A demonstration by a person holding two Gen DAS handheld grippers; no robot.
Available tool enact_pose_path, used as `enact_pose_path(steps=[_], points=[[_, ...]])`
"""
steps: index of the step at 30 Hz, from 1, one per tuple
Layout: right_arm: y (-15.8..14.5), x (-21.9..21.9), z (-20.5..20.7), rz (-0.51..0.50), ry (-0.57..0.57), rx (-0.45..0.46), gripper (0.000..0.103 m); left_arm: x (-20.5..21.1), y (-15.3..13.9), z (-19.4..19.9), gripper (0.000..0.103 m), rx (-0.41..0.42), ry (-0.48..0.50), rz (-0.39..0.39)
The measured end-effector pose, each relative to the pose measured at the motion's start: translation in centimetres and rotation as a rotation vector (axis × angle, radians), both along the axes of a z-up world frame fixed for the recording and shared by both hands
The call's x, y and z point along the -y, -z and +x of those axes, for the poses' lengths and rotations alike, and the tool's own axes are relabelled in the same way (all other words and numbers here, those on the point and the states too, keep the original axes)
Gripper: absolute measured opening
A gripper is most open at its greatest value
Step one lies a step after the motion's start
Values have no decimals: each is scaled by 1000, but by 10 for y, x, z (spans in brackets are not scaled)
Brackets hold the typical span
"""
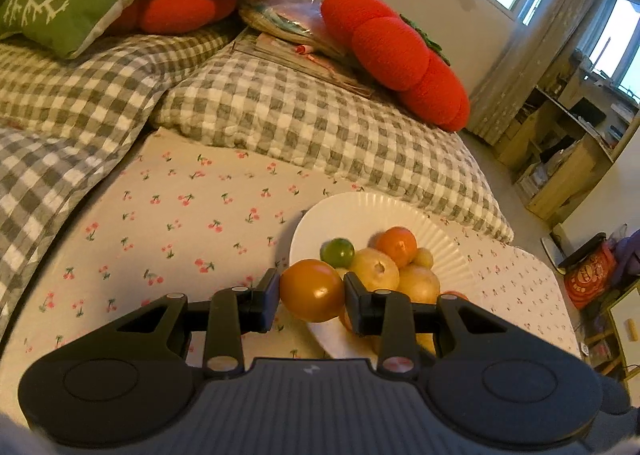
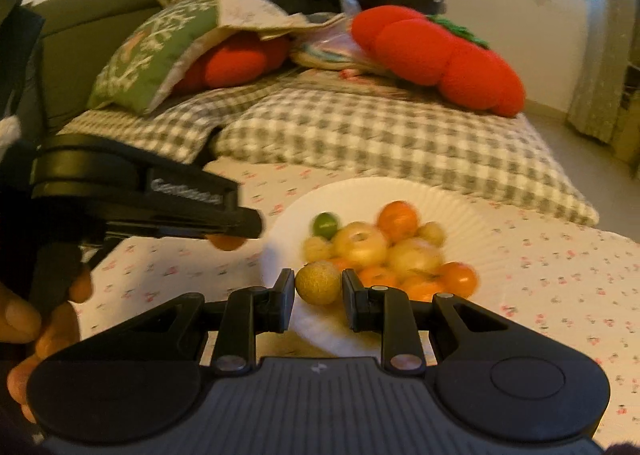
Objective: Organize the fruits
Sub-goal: 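Carry the tomato and yellow fruit over the plate, then lower both fruits onto the plate and open both grippers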
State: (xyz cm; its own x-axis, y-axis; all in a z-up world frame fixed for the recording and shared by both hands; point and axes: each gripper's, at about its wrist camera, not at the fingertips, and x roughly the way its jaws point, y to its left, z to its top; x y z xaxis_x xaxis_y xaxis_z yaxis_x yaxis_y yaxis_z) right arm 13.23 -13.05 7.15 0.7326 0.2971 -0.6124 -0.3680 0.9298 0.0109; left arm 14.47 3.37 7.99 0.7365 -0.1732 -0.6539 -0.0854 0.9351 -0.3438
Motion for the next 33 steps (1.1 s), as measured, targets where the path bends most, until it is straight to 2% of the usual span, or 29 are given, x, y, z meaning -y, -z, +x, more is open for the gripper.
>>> enact_pose_path(steps=[7,12,20,31,33], points=[[5,14,10,-26,56,14,23,12,9,16,27,12,33,38],[5,32,25,19,91,-5,23,27,12,21,27,45,100,107],[20,67,50,143,170,-88,23,37,22,38,27,53,152,95],[24,66,55,220,143,-76,23,38,28,47,28,69,176,75],[24,69,56,243,144,-84,26,38,26,46,29,79,183,65]])
